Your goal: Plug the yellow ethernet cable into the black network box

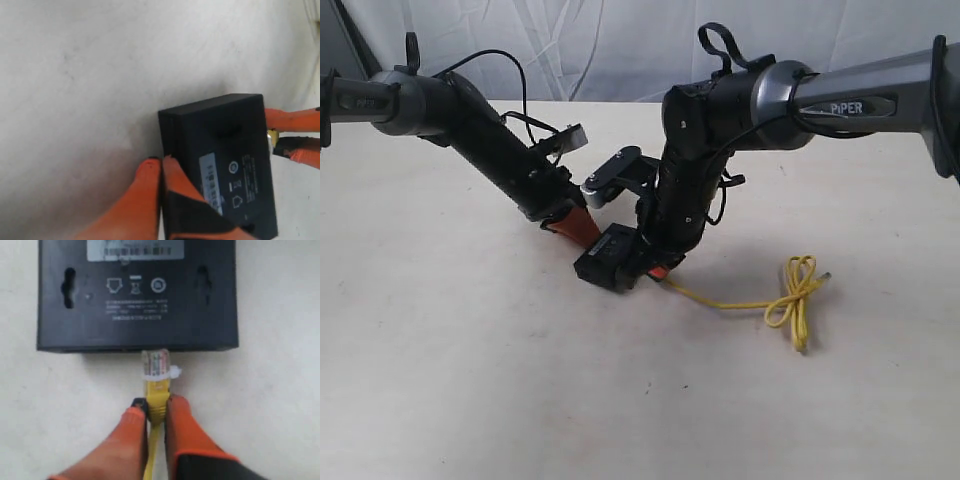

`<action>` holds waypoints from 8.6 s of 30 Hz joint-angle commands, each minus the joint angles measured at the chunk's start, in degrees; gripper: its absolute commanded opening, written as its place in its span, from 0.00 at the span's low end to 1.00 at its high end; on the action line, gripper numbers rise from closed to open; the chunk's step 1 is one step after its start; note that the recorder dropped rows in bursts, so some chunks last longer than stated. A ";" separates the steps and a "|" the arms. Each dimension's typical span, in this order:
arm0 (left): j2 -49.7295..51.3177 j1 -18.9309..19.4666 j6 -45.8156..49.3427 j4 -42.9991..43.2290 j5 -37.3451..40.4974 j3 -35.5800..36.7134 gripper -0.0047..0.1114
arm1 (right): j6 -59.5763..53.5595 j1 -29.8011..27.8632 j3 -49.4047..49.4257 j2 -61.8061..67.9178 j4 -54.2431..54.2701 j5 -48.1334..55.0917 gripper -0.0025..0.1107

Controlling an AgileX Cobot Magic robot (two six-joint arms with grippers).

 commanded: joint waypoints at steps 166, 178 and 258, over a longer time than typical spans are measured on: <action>0.83 0.05 15.09 -2.55 1.87 0.00 0.04 | -1.51 -1.20 -5.21 3.55 -0.26 10.93 0.01; 0.83 0.05 15.09 -2.55 1.87 0.00 0.04 | -1.27 -1.20 -5.21 3.52 2.69 10.26 0.01; 0.62 -1.27 17.93 -6.18 1.87 0.00 0.04 | 2.70 -1.69 -8.69 3.68 -1.16 7.32 0.01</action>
